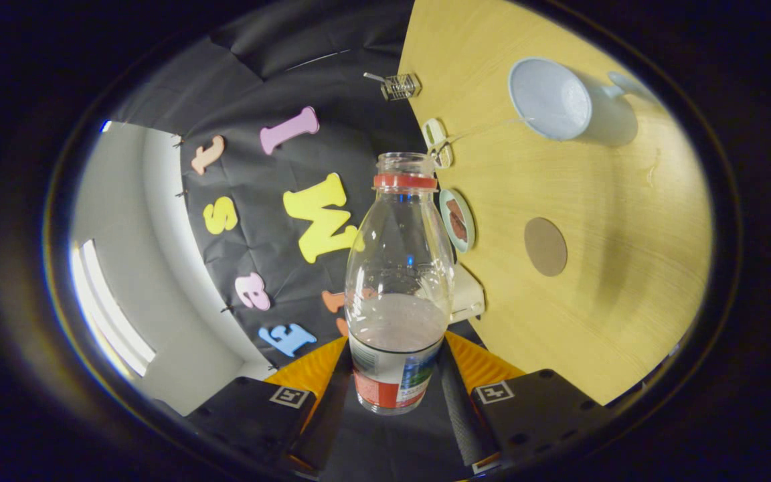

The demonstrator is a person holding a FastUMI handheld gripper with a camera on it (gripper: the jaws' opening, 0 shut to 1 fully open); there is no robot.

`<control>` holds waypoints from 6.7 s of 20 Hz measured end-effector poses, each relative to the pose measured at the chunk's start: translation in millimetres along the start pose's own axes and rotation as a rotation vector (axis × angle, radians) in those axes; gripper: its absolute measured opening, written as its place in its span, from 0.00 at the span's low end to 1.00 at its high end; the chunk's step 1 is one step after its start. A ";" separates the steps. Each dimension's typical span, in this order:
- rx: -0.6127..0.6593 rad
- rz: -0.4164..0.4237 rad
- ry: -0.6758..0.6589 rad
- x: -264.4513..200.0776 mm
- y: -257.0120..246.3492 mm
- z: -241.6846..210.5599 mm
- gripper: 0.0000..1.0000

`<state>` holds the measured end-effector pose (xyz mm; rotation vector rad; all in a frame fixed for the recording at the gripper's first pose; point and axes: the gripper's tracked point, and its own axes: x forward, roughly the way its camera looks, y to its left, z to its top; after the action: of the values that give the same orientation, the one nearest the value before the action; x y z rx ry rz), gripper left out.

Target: Take the bottle from table, then pour the juice into the cup, finally place the bottle on the coaster

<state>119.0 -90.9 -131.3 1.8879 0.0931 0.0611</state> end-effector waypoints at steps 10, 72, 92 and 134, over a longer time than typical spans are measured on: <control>0.040 0.013 -0.014 -1.0 8.7 5.4 0.75; -1.449 -0.168 0.078 -37.6 -22.4 -49.0 0.76; -1.808 -0.292 -0.098 49.8 -5.0 -5.9 0.77; -1.874 -0.428 0.067 94.8 -102.9 18.8 1.00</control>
<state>211.6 -67.6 -235.3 -0.0251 0.3343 -0.0738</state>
